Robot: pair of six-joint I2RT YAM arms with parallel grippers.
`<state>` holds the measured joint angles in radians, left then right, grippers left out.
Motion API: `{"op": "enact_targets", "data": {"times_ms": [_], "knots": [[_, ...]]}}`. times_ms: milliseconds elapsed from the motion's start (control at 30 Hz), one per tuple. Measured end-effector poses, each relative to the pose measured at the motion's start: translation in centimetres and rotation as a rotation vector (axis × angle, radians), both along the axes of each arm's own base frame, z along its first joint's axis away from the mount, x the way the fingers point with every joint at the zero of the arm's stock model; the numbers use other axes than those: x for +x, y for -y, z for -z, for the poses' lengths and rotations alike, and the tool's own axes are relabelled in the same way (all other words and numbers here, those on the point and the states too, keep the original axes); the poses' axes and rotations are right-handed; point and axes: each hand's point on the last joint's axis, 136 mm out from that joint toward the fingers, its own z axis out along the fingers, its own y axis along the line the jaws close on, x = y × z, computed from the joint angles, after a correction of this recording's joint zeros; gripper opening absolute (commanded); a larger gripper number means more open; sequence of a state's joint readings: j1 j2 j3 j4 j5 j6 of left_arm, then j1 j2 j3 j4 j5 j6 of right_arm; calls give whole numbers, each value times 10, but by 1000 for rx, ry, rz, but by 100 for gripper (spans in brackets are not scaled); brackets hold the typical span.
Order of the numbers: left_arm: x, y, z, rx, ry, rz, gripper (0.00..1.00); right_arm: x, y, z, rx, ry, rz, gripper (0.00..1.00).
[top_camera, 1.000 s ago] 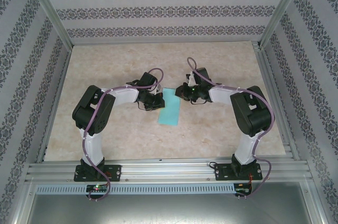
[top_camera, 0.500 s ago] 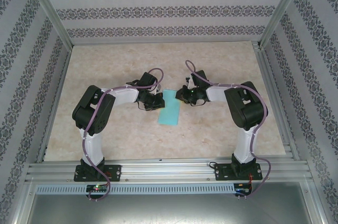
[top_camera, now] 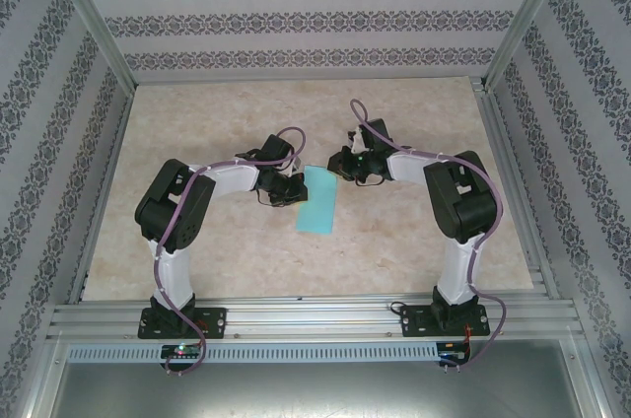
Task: Fold a paper plane with a square sheet of paper (pick it up from the middle)
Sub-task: Fold the square sheet of paper in half at the center of the table.
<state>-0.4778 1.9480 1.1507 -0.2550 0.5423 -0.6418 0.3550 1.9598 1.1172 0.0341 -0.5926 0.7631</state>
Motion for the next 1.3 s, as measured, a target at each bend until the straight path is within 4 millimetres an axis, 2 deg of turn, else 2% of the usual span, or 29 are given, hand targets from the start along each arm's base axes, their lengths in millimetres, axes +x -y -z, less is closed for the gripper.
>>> {"op": "enact_targets", "data": {"times_ms": [200, 433, 633, 733, 900, 1133, 1300], "knots": [[0, 0, 0, 1, 2, 3, 0, -4, 2, 26, -21, -56, 0, 15], [0, 0, 0, 1, 3, 6, 0, -1, 6, 22, -30, -66, 13, 15], [0, 0, 0, 2, 4, 6, 0, 15, 9, -1, -9, -27, 28, 15], [0, 0, 0, 1, 3, 6, 0, 20, 12, -5, -3, -17, 37, 15], [0, 0, 0, 1, 3, 6, 0, 22, 11, 0, 10, -30, 44, 15], [0, 0, 0, 2, 3, 6, 0, 15, 14, 25, -17, -84, 52, 15], [0, 0, 0, 2, 3, 6, 0, 15, 14, 28, -24, -86, 56, 15]]}}
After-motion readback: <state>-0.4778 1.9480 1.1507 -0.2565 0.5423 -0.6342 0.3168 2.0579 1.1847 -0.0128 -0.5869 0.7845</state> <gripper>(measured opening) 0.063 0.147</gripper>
